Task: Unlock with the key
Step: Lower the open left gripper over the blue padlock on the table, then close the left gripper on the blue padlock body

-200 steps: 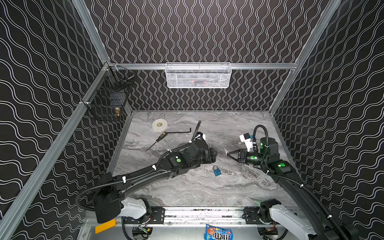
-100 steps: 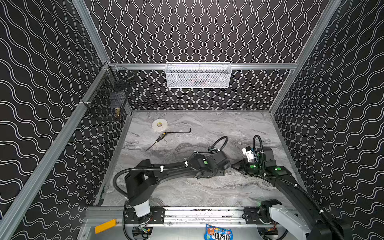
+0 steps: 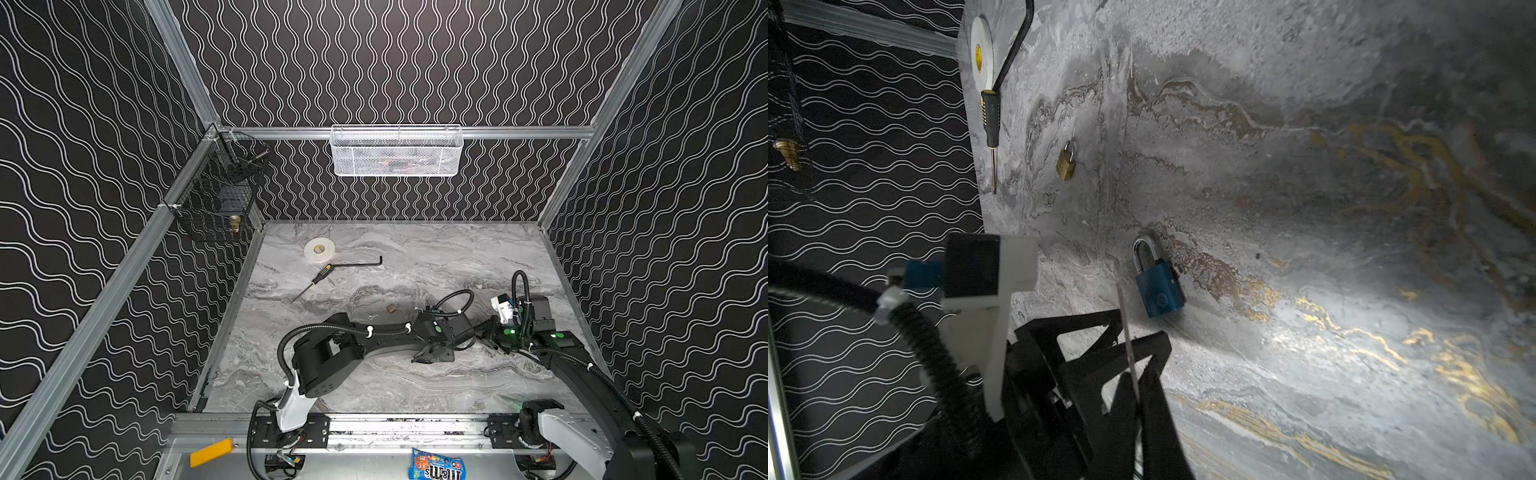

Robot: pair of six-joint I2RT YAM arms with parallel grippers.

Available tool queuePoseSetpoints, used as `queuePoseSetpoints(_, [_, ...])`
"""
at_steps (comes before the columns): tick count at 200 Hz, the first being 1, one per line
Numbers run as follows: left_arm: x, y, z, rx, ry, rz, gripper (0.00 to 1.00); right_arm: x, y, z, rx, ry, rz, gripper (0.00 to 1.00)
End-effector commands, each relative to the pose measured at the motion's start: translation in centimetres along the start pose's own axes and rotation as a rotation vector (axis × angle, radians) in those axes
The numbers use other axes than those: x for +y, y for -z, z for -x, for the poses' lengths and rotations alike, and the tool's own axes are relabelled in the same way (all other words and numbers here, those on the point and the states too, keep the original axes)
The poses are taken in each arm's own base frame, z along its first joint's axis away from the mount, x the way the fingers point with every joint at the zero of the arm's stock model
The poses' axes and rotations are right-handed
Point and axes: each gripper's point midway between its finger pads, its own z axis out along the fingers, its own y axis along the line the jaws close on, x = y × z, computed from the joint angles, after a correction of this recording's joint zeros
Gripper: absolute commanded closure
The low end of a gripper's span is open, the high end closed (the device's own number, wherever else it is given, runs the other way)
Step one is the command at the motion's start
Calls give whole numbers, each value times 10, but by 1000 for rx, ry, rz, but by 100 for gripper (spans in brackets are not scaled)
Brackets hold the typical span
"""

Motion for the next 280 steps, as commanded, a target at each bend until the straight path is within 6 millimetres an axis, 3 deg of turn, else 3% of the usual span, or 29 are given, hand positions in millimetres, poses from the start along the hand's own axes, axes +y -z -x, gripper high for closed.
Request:
queuePoseSetpoints(1, [-4,-7,4,-12,17,21,34,2,-1,5,-9,18,17,100])
queuePoseSetpoints(28, [-12,-19,5,-12,15,23,35,1,-1,7,-14,11,25,100])
queuePoseSetpoints(122, [13,-28,15,-66,-37,190,45,-7,-4,6,-15,-17,29,100])
queuePoseSetpoints(207, [23,-34,-8,33,-19,125,54,-8,-5,8,-16,-21,31,100])
queuePoseSetpoints(280, [67,-10,-16,39,56,165,58,-12,-12,3,1,-57,53,100])
